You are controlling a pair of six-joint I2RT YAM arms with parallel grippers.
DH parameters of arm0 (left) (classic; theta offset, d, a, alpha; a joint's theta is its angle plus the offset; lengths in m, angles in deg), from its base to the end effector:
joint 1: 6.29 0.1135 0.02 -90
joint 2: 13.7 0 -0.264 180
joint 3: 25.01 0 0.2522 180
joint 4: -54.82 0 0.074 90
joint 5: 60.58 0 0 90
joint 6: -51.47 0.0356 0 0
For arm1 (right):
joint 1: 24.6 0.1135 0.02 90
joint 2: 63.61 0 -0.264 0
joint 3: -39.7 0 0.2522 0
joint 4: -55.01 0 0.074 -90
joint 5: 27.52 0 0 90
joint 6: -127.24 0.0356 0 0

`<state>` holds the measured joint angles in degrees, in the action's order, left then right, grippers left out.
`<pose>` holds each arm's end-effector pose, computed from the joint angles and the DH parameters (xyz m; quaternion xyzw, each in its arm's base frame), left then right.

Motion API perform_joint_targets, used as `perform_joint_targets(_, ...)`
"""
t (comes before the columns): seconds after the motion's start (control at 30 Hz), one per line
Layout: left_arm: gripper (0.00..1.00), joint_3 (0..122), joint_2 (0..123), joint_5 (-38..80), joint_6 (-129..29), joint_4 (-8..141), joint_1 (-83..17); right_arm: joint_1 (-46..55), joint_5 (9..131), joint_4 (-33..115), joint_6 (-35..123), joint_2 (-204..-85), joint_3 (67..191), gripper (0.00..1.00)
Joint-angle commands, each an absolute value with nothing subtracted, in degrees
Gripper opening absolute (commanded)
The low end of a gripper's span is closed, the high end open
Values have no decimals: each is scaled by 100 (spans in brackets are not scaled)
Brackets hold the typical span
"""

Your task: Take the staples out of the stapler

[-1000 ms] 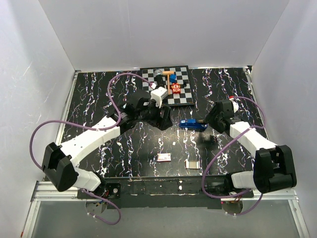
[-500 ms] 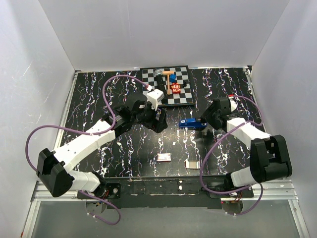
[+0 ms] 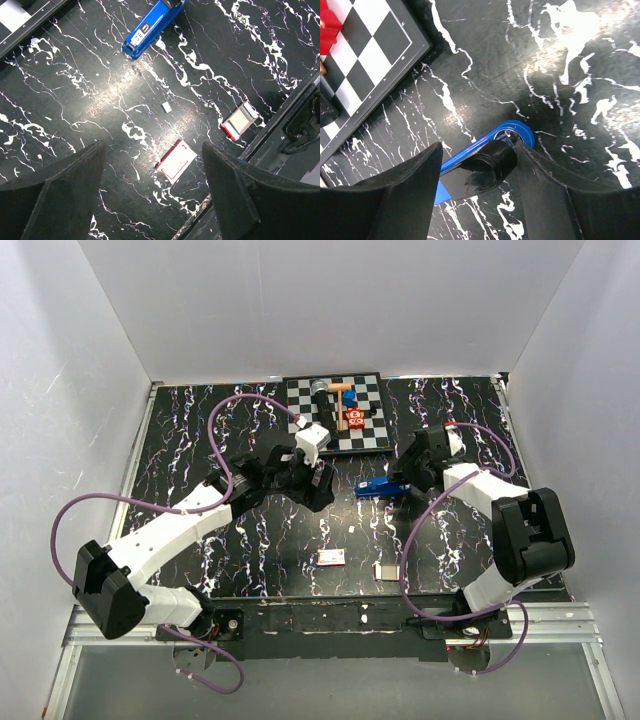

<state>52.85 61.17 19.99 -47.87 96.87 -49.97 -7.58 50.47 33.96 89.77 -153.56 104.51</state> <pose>0.2040 -0.2029 0.3127 0.2994 0.8492 -0.2577 0.3504 0.3114 0.0876 0.1918 0.3185 0.8669 0.1319 0.3601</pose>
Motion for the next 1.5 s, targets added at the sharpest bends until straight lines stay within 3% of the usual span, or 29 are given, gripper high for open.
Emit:
perform_joint_targets(0.0,77,5177,5811,2107,-4618,9750,-5024,-500,4965,3510,8971,-15554,10847,66)
perform_joint_targets(0.33,77,5010,5749,2151,-4609,9662,-5024,53,5290,3395,8725,-16283,11708,57)
perform_joint_targets(0.73,78,4790,5705,2370,-4600,9556,-5024,555,5475,3369,8769,-16583,12254,54)
perform_joint_targets(1.03,79,4913,6082,2318,-4547,9460,-5024,467,4834,3114,8198,-15582,11947,71)
perform_joint_targets(1.2,82,5115,6434,2309,-4512,9363,-5024,292,4605,3070,7846,-14765,11473,72)
perform_joint_targets(1.27,90,5177,6583,2335,-4486,9293,-5024,204,4605,3035,7741,-14405,11245,72)
perform_joint_targets(1.43,93,5440,7066,2371,-4276,9126,-5024,168,4552,2965,7302,-13526,10822,72)
perform_joint_targets(1.47,98,5501,7154,2362,-4231,9073,-5024,168,4552,2904,7231,-13411,10769,72)
